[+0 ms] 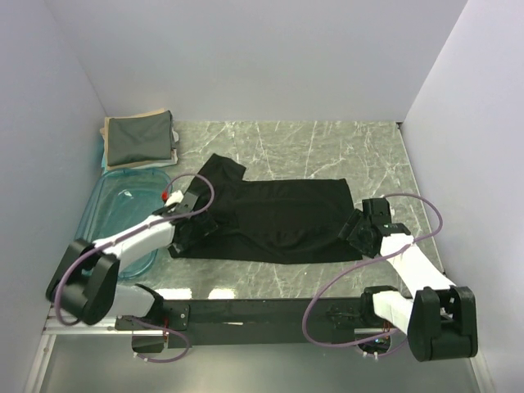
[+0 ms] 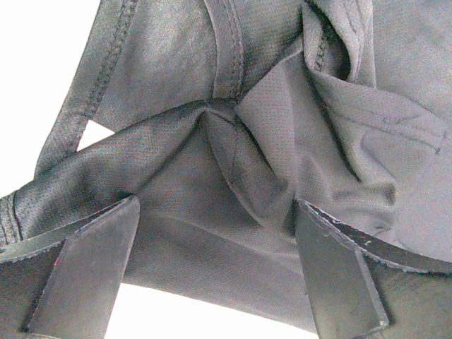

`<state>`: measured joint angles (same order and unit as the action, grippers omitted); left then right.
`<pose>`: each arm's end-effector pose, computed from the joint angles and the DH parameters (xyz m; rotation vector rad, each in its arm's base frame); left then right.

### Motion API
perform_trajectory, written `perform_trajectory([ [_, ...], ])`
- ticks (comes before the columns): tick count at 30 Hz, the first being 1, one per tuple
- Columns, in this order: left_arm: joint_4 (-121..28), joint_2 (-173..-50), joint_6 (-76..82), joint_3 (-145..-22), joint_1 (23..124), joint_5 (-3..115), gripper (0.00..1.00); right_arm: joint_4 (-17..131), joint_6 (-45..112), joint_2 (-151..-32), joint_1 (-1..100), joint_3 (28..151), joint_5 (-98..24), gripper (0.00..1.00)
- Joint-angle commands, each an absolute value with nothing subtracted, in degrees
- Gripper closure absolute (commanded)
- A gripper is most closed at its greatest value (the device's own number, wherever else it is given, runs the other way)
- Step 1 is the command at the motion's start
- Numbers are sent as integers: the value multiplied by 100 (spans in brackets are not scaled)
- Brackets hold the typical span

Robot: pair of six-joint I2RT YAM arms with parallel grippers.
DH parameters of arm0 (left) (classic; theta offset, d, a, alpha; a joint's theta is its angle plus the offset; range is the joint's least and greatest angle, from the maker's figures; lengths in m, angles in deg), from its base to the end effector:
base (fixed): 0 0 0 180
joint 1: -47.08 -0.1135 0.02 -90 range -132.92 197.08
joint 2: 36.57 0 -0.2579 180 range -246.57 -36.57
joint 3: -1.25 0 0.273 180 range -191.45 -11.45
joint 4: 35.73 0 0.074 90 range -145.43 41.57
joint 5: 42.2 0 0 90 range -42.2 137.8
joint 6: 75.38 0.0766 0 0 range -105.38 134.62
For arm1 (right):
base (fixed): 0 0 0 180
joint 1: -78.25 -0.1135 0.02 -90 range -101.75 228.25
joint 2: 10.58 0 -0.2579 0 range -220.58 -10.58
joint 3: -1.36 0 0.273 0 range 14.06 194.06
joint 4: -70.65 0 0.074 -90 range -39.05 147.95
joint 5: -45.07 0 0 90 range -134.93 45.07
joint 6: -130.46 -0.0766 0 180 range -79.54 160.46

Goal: Fold and stack the t-shirts
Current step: Fold the tshirt

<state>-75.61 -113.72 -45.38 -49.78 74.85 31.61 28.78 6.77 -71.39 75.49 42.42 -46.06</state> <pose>0.2469 -0.1059 0.1099 -0.8110 2.5190 -0.1186 0.2226 0.0092 0.1139 0.7154 2.5610 0.1854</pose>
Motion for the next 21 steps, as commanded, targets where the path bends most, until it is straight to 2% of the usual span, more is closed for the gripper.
perform_trajectory([
  [1, -8297, -11032, -4883, -4398, 7459, 3548, 3, 2692, 241, -6841, 7535, 4192, -5152, 20],
  [8, -8437, -10249, -4682, -4976, 7459, 3453, 1, 2912, 363, -6858, 7544, 4245, -4811, 21],
  [13, -8597, -10538, -4322, -5985, 7459, 3233, 1, 3026, 539, -6841, 7544, 4315, -4608, 22],
  [18, -8218, -11127, -4216, -6330, 7459, 3215, 1, 3088, 644, -6770, 7544, 4324, -4511, 22],
  [21, -8043, -11654, -4242, -6523, 7459, 3320, 10, 3097, 706, -6823, 7553, 4333, -4511, 23],
])
